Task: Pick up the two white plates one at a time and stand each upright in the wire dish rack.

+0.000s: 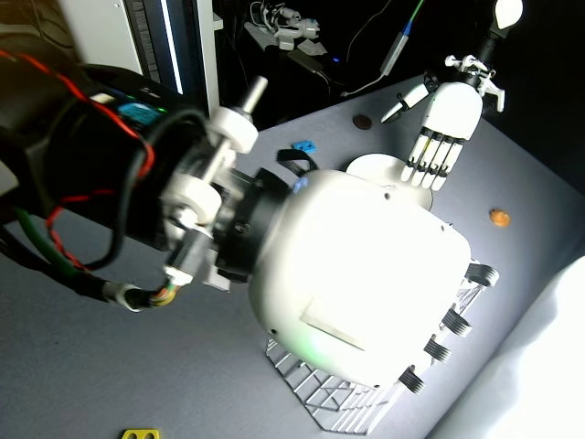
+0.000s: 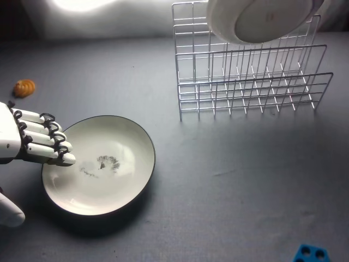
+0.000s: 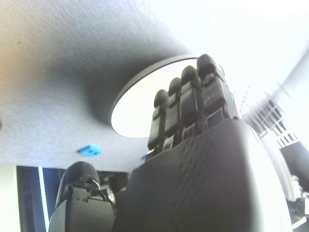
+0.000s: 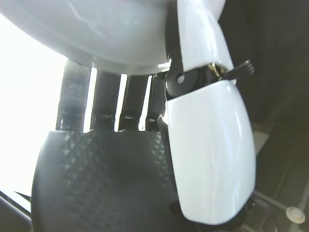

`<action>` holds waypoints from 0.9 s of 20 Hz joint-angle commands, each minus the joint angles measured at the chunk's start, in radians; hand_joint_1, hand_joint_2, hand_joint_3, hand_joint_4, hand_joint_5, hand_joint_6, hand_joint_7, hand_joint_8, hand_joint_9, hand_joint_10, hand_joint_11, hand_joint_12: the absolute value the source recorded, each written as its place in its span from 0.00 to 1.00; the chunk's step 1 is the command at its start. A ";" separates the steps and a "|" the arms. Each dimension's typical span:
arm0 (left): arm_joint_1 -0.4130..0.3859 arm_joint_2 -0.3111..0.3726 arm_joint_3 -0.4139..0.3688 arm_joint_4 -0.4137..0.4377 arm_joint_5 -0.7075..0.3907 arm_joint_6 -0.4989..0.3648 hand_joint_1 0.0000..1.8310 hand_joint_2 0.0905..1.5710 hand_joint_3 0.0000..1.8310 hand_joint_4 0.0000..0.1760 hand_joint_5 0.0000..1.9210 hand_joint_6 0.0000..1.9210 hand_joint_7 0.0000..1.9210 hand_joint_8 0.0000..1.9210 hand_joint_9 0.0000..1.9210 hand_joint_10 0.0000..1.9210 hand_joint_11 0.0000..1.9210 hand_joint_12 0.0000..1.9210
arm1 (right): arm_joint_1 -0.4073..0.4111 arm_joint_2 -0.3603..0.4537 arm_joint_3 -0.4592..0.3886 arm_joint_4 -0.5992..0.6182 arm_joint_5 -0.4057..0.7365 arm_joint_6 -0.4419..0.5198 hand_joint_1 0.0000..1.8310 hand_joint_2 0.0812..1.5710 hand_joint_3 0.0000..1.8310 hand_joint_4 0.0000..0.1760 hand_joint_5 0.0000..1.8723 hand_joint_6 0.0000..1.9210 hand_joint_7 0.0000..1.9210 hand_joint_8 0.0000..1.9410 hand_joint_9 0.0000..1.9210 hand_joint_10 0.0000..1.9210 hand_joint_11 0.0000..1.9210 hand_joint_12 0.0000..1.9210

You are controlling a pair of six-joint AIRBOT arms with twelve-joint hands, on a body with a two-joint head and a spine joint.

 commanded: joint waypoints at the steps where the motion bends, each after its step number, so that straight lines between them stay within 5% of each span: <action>1: -0.010 0.009 0.003 -0.048 -0.021 0.000 0.00 0.64 0.00 0.00 0.05 0.00 0.06 0.00 0.05 0.00 0.00 0.12 | 0.015 0.007 0.009 0.043 0.125 0.019 0.75 0.68 0.00 0.00 0.48 0.55 0.55 0.41 0.53 0.55 0.43 0.57; 18: -0.035 0.013 -0.006 -0.041 -0.035 -0.013 0.00 0.64 0.00 0.00 0.05 0.00 0.05 0.00 0.04 0.00 0.00 0.09 | -0.092 -0.097 0.124 0.082 0.190 0.172 0.75 0.69 0.00 0.00 0.46 0.56 0.53 0.46 0.50 0.58 0.40 0.61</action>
